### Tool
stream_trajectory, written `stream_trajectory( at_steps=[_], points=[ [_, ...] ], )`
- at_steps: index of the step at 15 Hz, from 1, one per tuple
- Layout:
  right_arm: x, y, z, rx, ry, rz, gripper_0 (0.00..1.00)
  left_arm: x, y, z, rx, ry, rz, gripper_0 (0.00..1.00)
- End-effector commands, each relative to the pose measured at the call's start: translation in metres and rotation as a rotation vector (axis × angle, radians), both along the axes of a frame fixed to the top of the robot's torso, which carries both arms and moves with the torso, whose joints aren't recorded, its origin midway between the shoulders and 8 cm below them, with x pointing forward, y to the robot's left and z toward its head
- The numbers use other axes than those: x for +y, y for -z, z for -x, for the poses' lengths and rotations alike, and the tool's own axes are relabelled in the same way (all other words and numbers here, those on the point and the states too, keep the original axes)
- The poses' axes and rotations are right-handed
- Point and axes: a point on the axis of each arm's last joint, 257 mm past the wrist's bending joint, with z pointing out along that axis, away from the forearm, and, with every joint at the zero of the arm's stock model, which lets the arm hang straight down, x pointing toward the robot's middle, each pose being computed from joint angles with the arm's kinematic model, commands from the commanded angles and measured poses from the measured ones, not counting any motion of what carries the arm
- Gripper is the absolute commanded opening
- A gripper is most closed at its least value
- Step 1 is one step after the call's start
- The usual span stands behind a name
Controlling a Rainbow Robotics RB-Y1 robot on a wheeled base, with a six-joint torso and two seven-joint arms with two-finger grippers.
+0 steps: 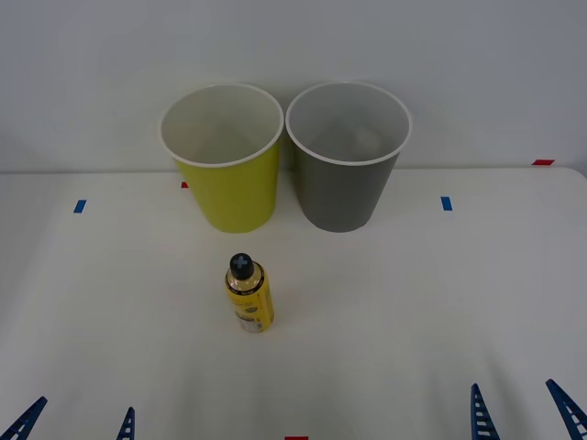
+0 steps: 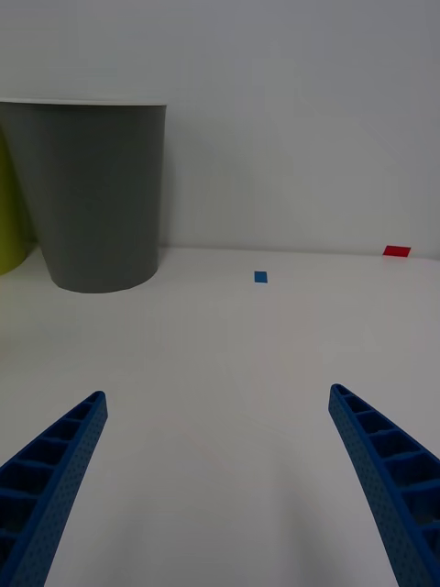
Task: Put cans in the gray bin and PET bottles in the light green bin.
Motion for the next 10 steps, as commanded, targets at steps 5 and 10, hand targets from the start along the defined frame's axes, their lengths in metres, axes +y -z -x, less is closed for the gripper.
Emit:
stream_trajectory(
  at_steps=[5, 10],
  points=[
    [0.0000, 0.0000, 0.0000, 0.000, 0.000, 0.000, 0.82, 0.0000, 0.0000, 0.0000, 0.000, 0.000, 0.000, 1.00],
    [0.0000, 0.0000, 0.0000, 0.000, 0.000, 0.000, 0.82, 0.0000, 0.0000, 0.0000, 0.000, 0.000, 0.000, 1.00]
  ],
)
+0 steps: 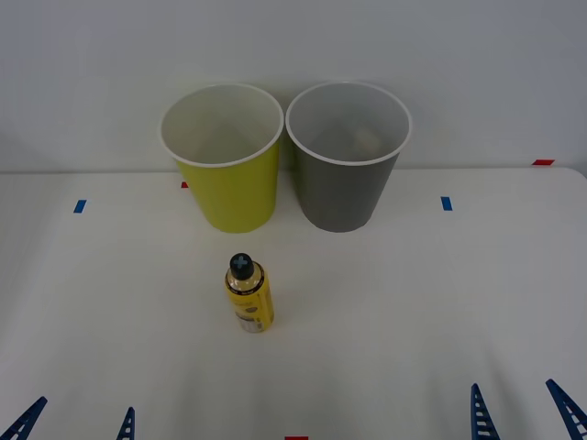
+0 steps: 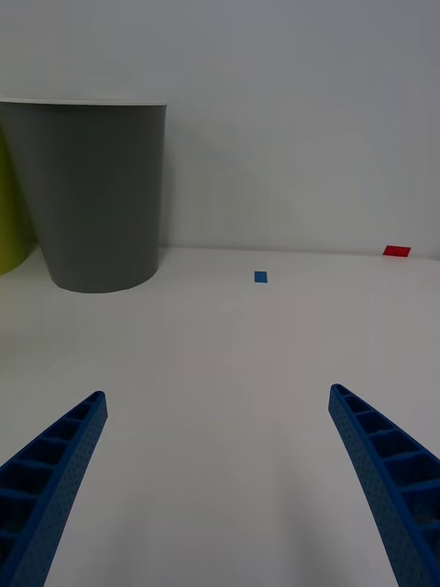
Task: Put cans in the gray bin and PET bottles in the light green bin.
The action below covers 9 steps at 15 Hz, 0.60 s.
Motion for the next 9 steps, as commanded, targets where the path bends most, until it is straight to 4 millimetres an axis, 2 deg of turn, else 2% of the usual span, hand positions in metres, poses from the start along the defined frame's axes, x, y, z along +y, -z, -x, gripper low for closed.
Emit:
stream_trajectory(
  at_steps=[1, 9],
  points=[
    [0.0000, 0.0000, 0.0000, 0.000, 0.000, 0.000, 0.82, 0.0000, 0.0000, 0.0000, 0.000, 0.000, 0.000, 1.00],
    [0.0000, 0.0000, 0.0000, 0.000, 0.000, 0.000, 0.82, 0.0000, 0.0000, 0.0000, 0.000, 0.000, 0.000, 1.00]
  ],
)
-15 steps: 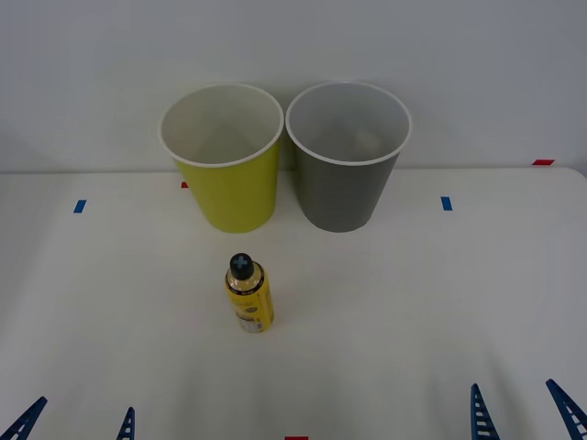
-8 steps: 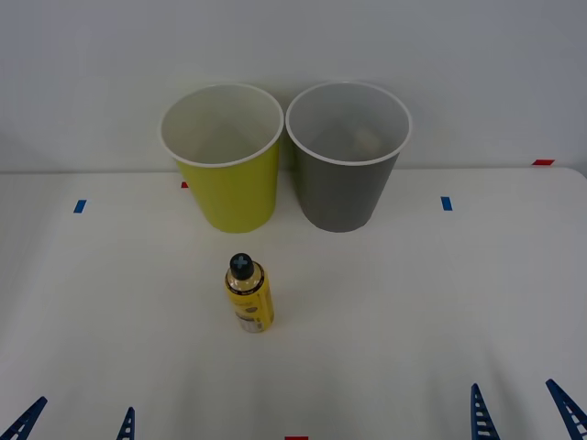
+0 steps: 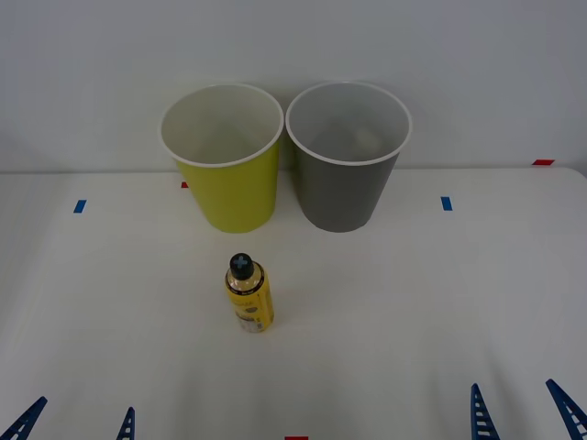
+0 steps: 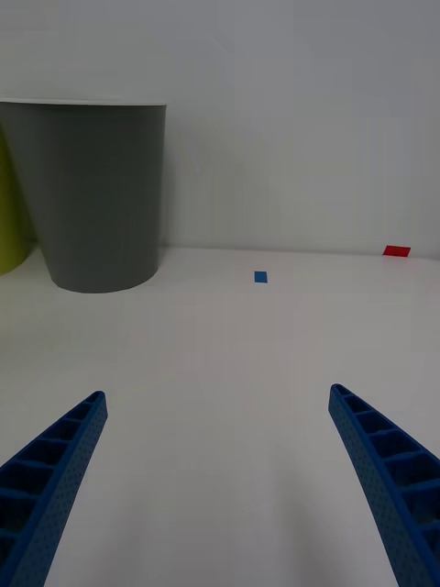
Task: Put cans in the gray bin and PET bottles in the light green bin.
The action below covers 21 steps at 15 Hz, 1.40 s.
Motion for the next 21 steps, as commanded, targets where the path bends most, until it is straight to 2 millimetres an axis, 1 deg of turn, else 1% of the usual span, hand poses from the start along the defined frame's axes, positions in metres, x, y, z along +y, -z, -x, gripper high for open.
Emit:
stream_trajectory(
  at_steps=[1, 16, 17, 18, 19, 20, 21],
  points=[
    [0.000, 0.000, 0.000, 0.000, 0.000, 0.000, 0.82, 0.000, 0.000, 0.000, 0.000, 0.000, 0.000, 1.00],
    [0.000, 0.000, 0.000, 0.000, 0.000, 0.000, 0.82, 0.000, 0.000, 0.000, 0.000, 0.000, 0.000, 1.00],
    [0.000, 0.000, 0.000, 0.000, 0.000, 0.000, 0.82, -0.001, 0.019, 0.003, 0.042, 0.003, 0.003, 1.00],
    [0.000, 0.000, 0.000, 0.000, 0.000, 0.000, 0.82, 0.001, 0.020, 0.007, 0.038, 0.027, -0.022, 1.00],
    [0.000, 0.000, 0.000, 0.000, 0.000, 0.000, 0.82, 0.002, 0.011, 0.007, 0.009, 0.047, -0.028, 1.00],
    [0.000, 0.000, 0.000, 0.000, 0.000, 0.000, 0.82, 0.006, 0.007, 0.007, -0.006, 0.051, -0.048, 1.00],
    [0.000, 0.000, 0.000, 0.000, 0.000, 0.000, 0.82, 0.002, 0.004, 0.001, -0.021, 0.083, -0.082, 1.00]
  ],
)
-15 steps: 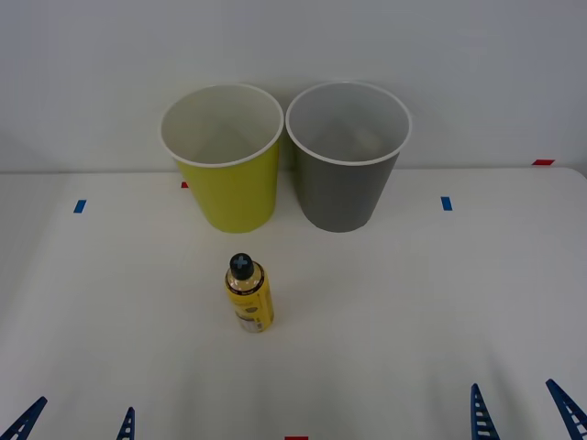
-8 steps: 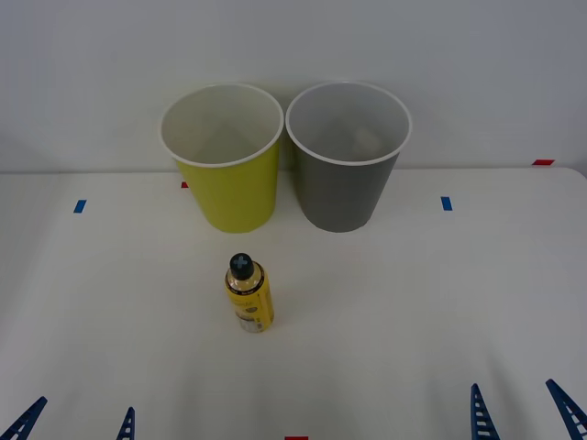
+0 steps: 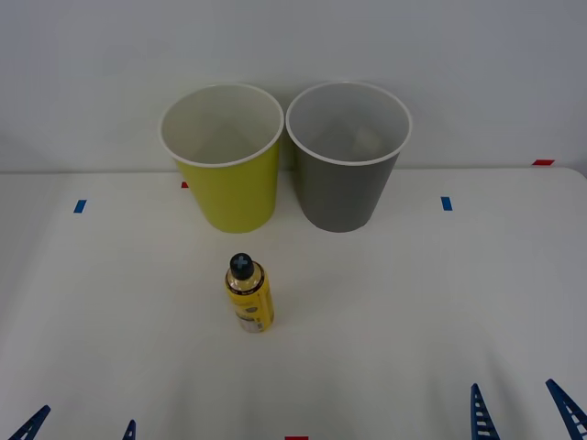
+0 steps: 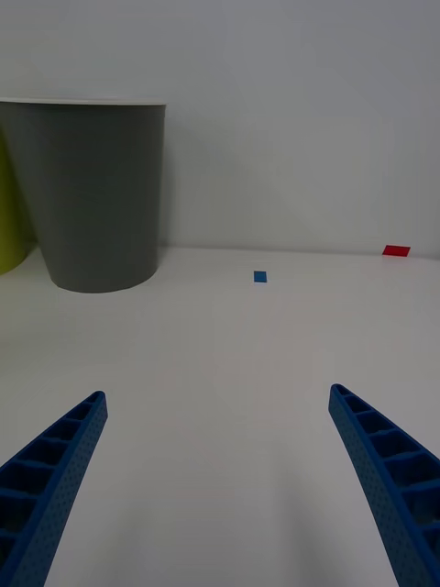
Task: Put cans in the gray bin and PET bottles in the light green bin.
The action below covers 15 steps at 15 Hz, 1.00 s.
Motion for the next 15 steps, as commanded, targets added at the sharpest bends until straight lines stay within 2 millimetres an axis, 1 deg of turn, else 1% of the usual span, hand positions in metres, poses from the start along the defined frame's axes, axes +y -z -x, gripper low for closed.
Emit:
stream_trajectory(
  at_steps=[1, 3, 4, 6, 8, 10, 12, 13, 15],
  points=[
    [0.000, 0.000, 0.000, 0.000, 0.000, 0.000, 0.82, -0.005, -0.008, -0.013, -0.045, 0.078, -0.059, 1.00],
    [0.000, 0.000, 0.000, 0.000, 0.000, 0.000, 0.83, -0.009, -0.003, -0.022, -0.050, 0.133, -0.073, 1.00],
    [0.000, 0.000, 0.000, 0.000, 0.000, 0.000, 0.82, -0.015, -0.004, -0.029, -0.063, 0.159, -0.067, 1.00],
    [0.000, 0.000, 0.000, 0.000, 0.000, 0.000, 0.82, -0.022, -0.001, -0.038, -0.072, 0.203, -0.070, 1.00],
    [0.000, 0.000, 0.000, 0.000, 0.000, 0.000, 0.82, -0.036, -0.002, -0.050, -0.092, 0.268, -0.062, 1.00],
    [0.000, 0.000, 0.000, 0.000, 0.000, 0.000, 0.82, -0.041, -0.001, -0.059, -0.100, 0.324, -0.081, 1.00],
    [0.000, 0.000, 0.000, 0.000, 0.000, 0.000, 0.82, -0.047, 0.003, -0.065, -0.100, 0.367, -0.086, 1.00],
    [0.000, 0.000, 0.000, 0.000, 0.000, 0.000, 0.82, -0.052, 0.002, -0.070, -0.109, 0.383, -0.074, 1.00],
    [0.000, 0.000, 0.000, 0.000, 0.000, 0.000, 0.82, -0.062, 0.007, -0.075, -0.109, 0.414, -0.069, 1.00]
  ],
)
